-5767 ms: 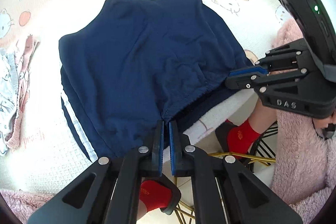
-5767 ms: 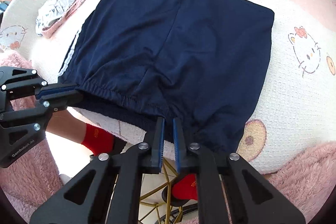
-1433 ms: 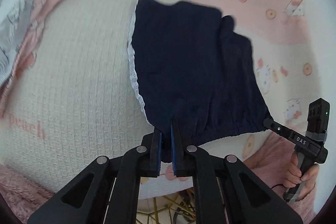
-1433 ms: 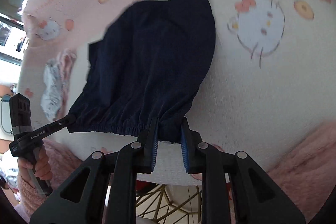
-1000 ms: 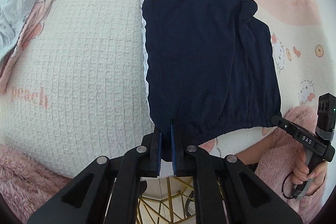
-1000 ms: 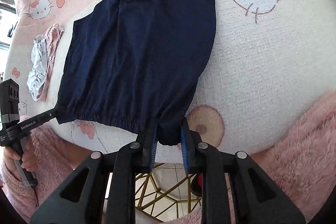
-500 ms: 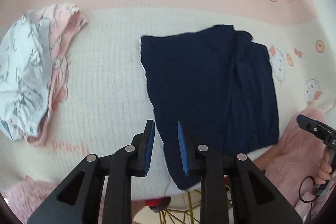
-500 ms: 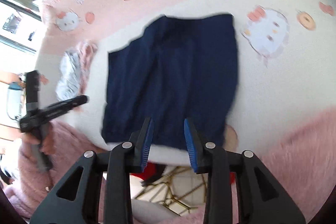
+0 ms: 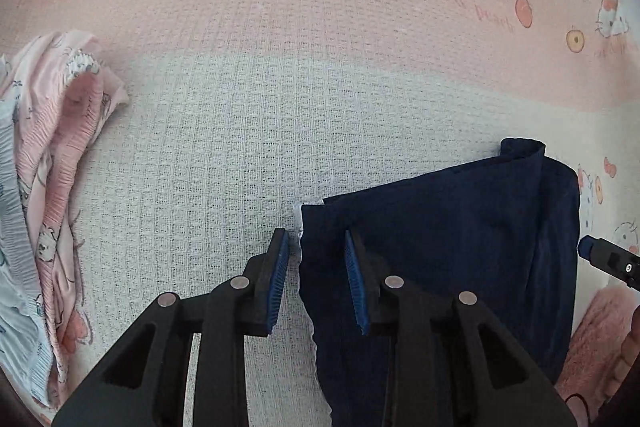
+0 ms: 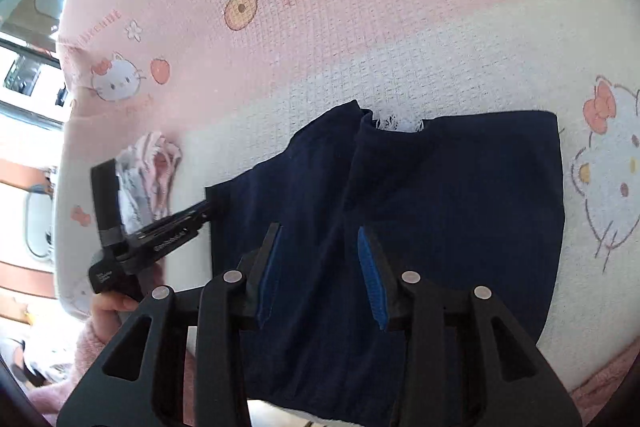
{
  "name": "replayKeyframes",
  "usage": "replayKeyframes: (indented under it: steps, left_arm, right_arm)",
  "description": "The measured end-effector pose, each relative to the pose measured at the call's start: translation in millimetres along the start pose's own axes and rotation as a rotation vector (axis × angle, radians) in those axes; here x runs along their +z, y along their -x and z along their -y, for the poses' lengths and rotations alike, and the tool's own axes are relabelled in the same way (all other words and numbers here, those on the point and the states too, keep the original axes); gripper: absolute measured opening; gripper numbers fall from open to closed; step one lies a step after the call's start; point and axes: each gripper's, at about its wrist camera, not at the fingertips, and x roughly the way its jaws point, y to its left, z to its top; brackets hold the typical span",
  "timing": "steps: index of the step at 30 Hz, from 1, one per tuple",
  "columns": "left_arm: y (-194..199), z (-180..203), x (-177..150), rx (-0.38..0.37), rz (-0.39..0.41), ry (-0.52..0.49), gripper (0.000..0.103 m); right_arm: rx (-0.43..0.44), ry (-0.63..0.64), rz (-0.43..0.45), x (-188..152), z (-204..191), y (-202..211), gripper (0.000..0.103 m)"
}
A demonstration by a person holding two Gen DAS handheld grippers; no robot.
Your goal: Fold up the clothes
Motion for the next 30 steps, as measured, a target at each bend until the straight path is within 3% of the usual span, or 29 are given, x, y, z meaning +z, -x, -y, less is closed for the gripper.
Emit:
replayKeyframes:
  steps: [1,5,12,18,23,25,27,30]
  left_arm:
    - [-0.2,3.6,-0.3,0.017,0.011,-0.018,0.011]
    - [5.3,0.6,-2.5,0.076,0.015,-0.012,0.006]
    - [23.6,-47.0,-12.8,0.101,0.002,0.033,0.006]
    - [16.1,-56.3,-17.2,0.107,-0.041,0.036,0.006]
    - [14.6,-69.7,-21.5,0.107,-0.053,0.063,0.007]
    - [17.6,-80.1,-23.7,0.105,-0.048,0.083,0.009]
    - [23.5,-89.1,-22.2,0.057,-0.029,0.134,0.009]
    - [34.4,-95.2,-21.0,0.01,0.003,0.157,0.009]
  right_arm:
    - [-0.094,0.065,0.019,0.1,-8.3,-3.6,0.037]
    - [-0.33,0.225,0.019,8.0,-25.1,-24.4,0.032]
    - [-0.265,0.252,0.021,27.5,-38.7,-34.4,0.032]
    - [-0.151,0.317,-0.003,39.0,-63.2,-62.0,0.032]
    - [-0.298,0.364,-0.052,41.0,-62.4,-90.5,0.032]
    - [-0.295,0.31,-0.036,46.1,-49.4,-84.6,0.032]
    - [-0.256,0.274,0.002,50.1,-43.8,-70.3,0.032]
    - [-0.201,0.303,0.065,52.0,-54.6,-51.1,0.032]
